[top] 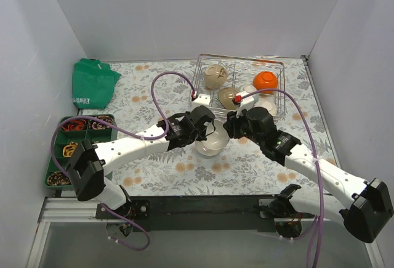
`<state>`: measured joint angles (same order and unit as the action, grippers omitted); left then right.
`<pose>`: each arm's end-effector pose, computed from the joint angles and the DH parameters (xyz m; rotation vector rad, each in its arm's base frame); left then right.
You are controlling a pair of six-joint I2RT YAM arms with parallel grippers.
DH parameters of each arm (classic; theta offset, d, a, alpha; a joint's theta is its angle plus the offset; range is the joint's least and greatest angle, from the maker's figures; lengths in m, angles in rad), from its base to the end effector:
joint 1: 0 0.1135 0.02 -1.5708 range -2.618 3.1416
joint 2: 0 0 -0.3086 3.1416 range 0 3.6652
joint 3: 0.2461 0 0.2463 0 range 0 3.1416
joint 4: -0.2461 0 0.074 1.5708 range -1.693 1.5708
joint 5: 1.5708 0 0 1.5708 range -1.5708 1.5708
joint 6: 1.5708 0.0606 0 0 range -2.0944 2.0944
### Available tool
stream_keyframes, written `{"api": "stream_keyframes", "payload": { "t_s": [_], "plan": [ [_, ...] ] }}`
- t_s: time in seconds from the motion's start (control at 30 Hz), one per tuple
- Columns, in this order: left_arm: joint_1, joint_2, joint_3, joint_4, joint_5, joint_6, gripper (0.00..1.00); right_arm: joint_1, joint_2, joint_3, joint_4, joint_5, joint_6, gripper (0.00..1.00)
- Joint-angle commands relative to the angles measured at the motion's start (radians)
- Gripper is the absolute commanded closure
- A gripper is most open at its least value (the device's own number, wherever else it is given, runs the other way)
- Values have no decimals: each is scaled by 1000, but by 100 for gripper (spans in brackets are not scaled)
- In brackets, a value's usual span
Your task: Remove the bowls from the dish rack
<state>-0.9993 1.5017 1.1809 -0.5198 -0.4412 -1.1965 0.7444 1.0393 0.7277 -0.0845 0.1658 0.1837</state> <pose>0.2004 -0.2637 0.3070 -0.4357 2.3401 -0.5648 0.1780 0.1504 0.3118 -0.4437 1.9378 0.4439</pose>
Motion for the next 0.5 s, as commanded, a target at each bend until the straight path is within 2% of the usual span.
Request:
{"api": "stream_keyframes", "payload": {
  "t_s": [0.0,0.1,0.2,0.3,0.47],
  "plan": [
    [5,-66,36,-51,-106,9,100,9,-79,9,123,-26,8,39],
    [60,-107,29,-68,-100,9,100,9,-116,-10,146,-35,14,25],
    [150,-162,-12,-65,-55,3,100,9,-154,-39,179,-37,16,17],
    [261,-236,-67,-52,8,0,100,9,-185,-80,215,-29,16,15],
    [396,-294,-133,-37,16,15,100,9,-219,-125,233,40,17,11]
  ]
}}
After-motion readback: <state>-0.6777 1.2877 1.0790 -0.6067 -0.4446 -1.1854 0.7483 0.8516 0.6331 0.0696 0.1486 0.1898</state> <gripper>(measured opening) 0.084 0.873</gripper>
